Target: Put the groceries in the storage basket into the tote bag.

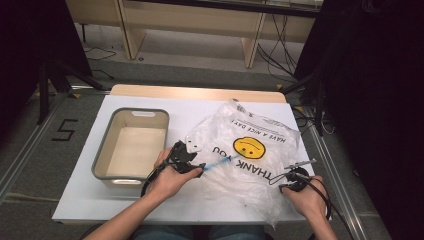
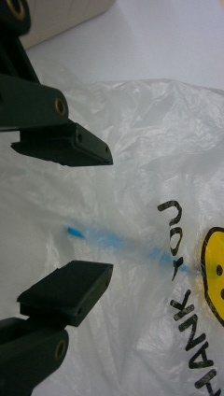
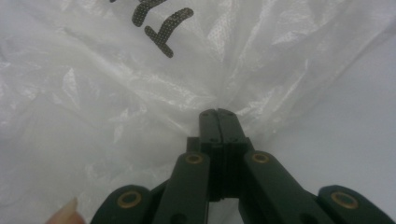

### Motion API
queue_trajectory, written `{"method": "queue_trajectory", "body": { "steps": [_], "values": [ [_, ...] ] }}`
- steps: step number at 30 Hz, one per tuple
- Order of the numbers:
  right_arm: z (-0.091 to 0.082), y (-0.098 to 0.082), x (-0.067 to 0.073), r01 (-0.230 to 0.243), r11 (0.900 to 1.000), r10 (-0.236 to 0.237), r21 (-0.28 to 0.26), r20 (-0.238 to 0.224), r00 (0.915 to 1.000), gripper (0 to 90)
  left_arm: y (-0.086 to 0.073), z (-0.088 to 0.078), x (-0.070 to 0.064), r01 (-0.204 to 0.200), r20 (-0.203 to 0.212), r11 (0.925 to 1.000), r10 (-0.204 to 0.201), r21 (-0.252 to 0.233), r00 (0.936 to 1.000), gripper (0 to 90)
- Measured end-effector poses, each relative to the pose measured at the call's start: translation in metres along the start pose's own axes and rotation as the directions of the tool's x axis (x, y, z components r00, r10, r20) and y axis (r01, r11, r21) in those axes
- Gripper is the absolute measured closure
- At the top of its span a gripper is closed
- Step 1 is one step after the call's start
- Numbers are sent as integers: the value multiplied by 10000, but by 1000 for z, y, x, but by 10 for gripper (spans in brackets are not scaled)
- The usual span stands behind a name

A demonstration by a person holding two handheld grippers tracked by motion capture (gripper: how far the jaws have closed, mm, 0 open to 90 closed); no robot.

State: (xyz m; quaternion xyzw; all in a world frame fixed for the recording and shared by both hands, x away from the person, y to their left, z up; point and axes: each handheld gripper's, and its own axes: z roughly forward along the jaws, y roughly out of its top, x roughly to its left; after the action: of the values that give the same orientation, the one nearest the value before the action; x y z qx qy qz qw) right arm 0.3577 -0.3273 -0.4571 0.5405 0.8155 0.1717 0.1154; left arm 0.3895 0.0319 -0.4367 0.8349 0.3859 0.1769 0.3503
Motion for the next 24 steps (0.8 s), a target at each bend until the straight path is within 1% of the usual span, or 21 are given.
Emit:
{"method": "queue_trajectory", "body": {
  "steps": [1, 2, 4, 6, 8, 10, 12, 15, 16, 17, 19, 21, 24],
  "values": [
    [0, 1, -2, 147, 9998, -144, -92, 317, 9994, 900, 0, 0, 0, -8, -7, 10000, 8, -5, 10000, 406],
    [-1, 2, -4, 229, 9996, -223, -154, 398, 9990, 900, 0, 0, 0, -34, -30, 10000, 34, -5, 10000, 407],
    [-2, 6, -9, 423, 9977, -391, -534, 601, 9974, 900, 0, 0, 0, -37, -73, 10000, 37, -44, 10000, 408],
    [-3, 11, -15, 735, 9928, -647, -942, 933, 9935, 900, 1, -1, 0, -107, -157, 9999, 107, -51, 9998, 405],
    [-2, 16, -20, 931, 9879, -777, -1244, 1237, 9893, 900, 2, -1, 0, -155, -240, 9999, 153, -60, 9996, 394],
    [0, 19, -24, 1019, 9834, -805, -1501, 1428, 9865, 900, 2, -1, -1, -185, -268, 9998, 184, -18, 9995, 375],
    [3, 25, -28, 1063, 9783, -770, -1778, 1646, 9833, 900, 1, -1, -2, -209, -213, 9997, 213, 148, 9995, 352],
    [8, 33, -32, 923, 9737, -551, -2084, 1775, 9826, 900, 1, -3, -4, -115, 92, 9993, 112, 351, 9999, 323],
    [10, 36, -34, 838, 9723, -446, -2183, 1790, 9828, 900, 1, -4, -4, -179, 161, 9989, 173, 422, 9997, 316],
    [12, 39, -34, 794, 9707, -385, -2268, 1795, 9830, 900, 0, -5, -5, -159, 191, 9990, 151, 425, 9997, 312],
    [16, 44, -35, 765, 9689, -333, -2353, 1823, 9827, 900, -2, -6, -7, -272, 257, 9979, 257, 580, 9993, 305],
    [20, 47, -36, 730, 9672, -288, -2434, 1807, 9831, 900, -4, -6, -9, -295, 358, 9974, 272, 658, 9990, 303],
    [24, 50, -36, 703, 9650, -283, -2526, 1661, 9857, 900, -7, -6, -8, -313, 305, 9973, 293, 665, 9991, 300]
  ]
}}
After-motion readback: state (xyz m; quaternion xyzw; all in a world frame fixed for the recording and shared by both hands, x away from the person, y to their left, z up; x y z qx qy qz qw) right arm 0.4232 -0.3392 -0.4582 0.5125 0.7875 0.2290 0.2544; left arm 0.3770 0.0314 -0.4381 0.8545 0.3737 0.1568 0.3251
